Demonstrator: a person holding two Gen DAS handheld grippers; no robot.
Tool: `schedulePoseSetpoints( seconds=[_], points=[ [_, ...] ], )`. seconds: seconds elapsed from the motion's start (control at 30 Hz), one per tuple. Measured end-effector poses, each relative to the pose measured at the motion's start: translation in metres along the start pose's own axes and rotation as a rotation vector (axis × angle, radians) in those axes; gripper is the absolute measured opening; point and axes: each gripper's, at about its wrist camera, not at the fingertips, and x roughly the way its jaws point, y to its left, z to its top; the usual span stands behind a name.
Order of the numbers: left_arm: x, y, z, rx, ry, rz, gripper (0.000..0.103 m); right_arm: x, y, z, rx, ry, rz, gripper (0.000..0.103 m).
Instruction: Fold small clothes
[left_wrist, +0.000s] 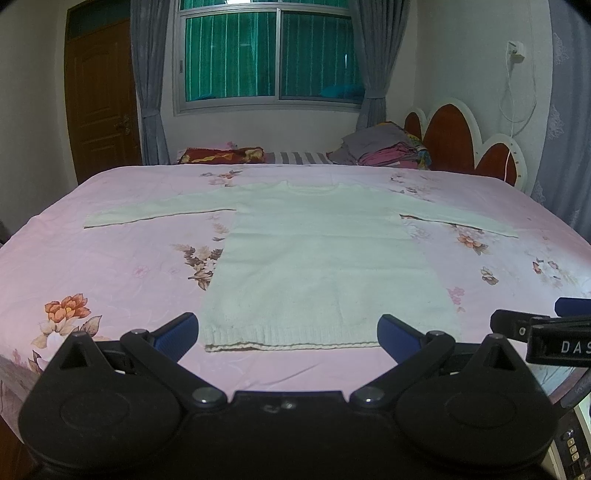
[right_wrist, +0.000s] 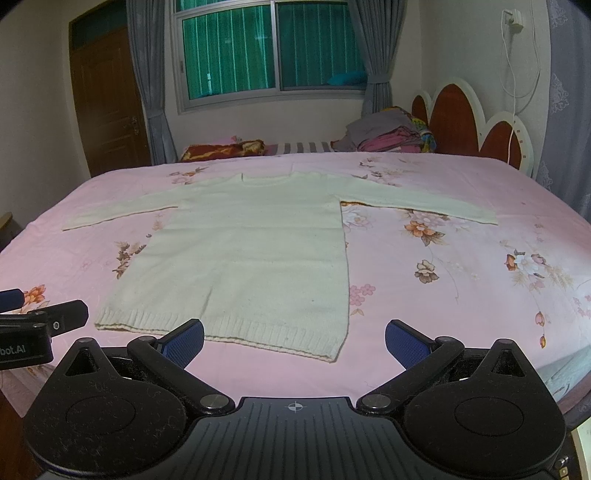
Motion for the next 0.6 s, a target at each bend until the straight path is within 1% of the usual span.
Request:
schedulePoseSetpoints(
  seconds=[0.23,0.4,0.53,0.6],
  points=[
    [0.003,0.003,0.0,-0.015,-0.028,0.017,0.103,0.005,0.0,0.0,0.007,0.009,-0.004,0.103],
    [0.015,-0.001,0.01,0.05,-0.053,0.049,0.103,0.015,0.001,0.006,0.007,0.011,-0.016,0.103],
    [0.028,0.001,0.022,0.05,-0.07,0.034,0.103,0.027,0.0,0.016,0.018,0.002,-0.032,0.103],
    [0.037,0.002,0.028,0.06,-0.062,0.028,0.103,0.034,0.0,0.021,0.023,0.001,-0.041,0.103]
  ],
)
